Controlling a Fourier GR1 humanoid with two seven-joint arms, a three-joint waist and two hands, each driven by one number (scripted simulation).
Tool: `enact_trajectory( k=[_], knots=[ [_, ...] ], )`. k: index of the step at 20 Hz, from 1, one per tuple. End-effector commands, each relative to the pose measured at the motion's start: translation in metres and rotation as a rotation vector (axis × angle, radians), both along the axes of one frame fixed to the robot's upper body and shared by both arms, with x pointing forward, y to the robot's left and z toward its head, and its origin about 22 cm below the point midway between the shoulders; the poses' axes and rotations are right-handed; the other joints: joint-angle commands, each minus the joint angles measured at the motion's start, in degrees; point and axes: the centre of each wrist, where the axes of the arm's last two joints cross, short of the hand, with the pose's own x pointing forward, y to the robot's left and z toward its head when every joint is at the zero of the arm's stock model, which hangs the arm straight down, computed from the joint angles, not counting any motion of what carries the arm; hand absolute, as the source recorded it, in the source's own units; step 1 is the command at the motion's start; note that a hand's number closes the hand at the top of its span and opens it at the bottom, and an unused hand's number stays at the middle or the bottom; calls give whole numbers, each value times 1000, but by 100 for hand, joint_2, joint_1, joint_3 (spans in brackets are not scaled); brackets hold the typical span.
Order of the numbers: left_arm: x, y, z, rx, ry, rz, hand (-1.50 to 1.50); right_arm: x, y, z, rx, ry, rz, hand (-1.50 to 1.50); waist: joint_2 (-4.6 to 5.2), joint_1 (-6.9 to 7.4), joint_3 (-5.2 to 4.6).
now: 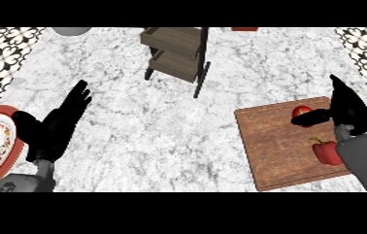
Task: Pick the tomato from the cutting board and place it in the tiered basket
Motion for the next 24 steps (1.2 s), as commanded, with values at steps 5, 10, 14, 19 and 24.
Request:
enact_trajectory(
  k=[5, 10, 14, 19, 24],
  knots=[
    [-7, -13, 0, -17, -16, 14, 0, 23, 68, 53, -30, 115, -100, -150, 37, -31, 50],
    [6, 16, 5, -11, 8, 11, 0, 25, 50, 28, -31, 160, -171, -150, 61, -66, 51],
    [-3, 18, 3, -3, 7, 9, 0, 24, 38, 5, -29, 188, -199, -150, 63, -40, 53],
    [-11, -4, 5, -28, -11, 23, 0, 15, 32, -25, -80, 198, -188, -150, 53, -31, 55],
    [-1, -3, -6, -24, 4, 6, 0, 8, 30, -25, -132, 160, -212, -150, 52, -69, 53]
  ],
)
